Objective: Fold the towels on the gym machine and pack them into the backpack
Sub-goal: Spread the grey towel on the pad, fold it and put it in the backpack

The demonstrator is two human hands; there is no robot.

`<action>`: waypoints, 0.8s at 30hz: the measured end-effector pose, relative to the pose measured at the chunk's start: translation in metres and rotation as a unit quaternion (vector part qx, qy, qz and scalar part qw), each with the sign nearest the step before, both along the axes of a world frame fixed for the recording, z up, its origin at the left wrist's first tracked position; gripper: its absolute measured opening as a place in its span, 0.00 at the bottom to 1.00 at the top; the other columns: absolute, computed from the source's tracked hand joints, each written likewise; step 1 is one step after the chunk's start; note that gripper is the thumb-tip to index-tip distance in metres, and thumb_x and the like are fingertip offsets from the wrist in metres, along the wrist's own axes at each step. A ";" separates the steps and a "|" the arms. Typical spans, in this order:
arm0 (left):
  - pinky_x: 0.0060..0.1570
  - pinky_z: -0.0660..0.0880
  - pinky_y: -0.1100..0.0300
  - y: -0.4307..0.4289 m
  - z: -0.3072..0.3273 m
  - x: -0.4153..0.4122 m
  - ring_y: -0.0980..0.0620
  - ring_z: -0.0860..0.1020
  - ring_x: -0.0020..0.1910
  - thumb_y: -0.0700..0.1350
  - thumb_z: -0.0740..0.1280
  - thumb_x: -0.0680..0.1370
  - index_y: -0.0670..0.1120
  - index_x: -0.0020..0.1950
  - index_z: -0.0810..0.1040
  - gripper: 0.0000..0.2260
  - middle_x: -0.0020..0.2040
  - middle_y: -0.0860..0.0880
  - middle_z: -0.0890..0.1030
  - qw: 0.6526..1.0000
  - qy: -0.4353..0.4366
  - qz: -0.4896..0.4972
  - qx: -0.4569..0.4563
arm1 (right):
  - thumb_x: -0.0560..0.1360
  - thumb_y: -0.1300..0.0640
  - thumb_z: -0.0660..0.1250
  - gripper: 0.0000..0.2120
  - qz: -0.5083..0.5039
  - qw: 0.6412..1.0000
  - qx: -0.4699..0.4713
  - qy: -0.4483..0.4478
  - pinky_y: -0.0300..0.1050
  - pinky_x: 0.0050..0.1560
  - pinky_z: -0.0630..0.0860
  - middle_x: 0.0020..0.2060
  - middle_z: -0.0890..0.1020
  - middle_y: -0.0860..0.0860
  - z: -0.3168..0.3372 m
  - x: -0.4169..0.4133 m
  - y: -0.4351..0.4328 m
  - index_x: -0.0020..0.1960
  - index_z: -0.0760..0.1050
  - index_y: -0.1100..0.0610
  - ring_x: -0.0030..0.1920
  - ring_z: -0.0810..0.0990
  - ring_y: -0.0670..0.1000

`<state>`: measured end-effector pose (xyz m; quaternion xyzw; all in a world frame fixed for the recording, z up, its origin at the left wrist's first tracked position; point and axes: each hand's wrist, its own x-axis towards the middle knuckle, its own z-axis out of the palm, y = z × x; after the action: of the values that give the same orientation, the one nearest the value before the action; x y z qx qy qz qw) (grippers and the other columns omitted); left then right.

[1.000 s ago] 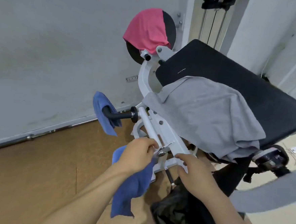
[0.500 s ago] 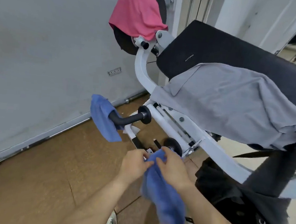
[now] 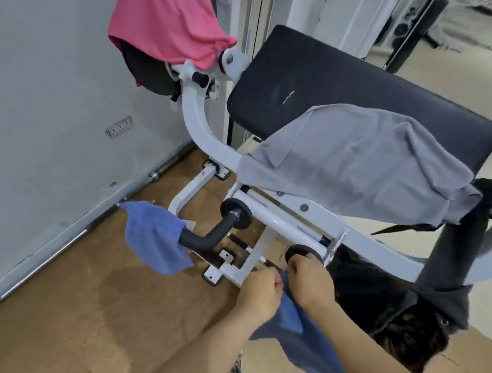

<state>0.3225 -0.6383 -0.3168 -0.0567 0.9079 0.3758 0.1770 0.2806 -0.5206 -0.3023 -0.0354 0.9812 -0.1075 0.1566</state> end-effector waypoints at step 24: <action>0.38 0.71 0.58 -0.070 0.026 -0.307 0.48 0.78 0.43 0.48 0.70 0.76 0.48 0.46 0.73 0.07 0.41 0.52 0.78 0.981 0.017 0.134 0.139 | 0.77 0.59 0.58 0.31 -0.094 0.988 -0.069 0.102 0.44 0.43 0.67 0.60 0.69 0.51 0.061 -0.266 -0.063 0.77 0.55 0.41 0.52 0.76 0.56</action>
<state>0.0158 -0.7087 -0.2911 -0.1457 0.8337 0.5199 0.1158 0.0144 -0.5837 -0.2409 0.0356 0.9811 -0.1854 0.0421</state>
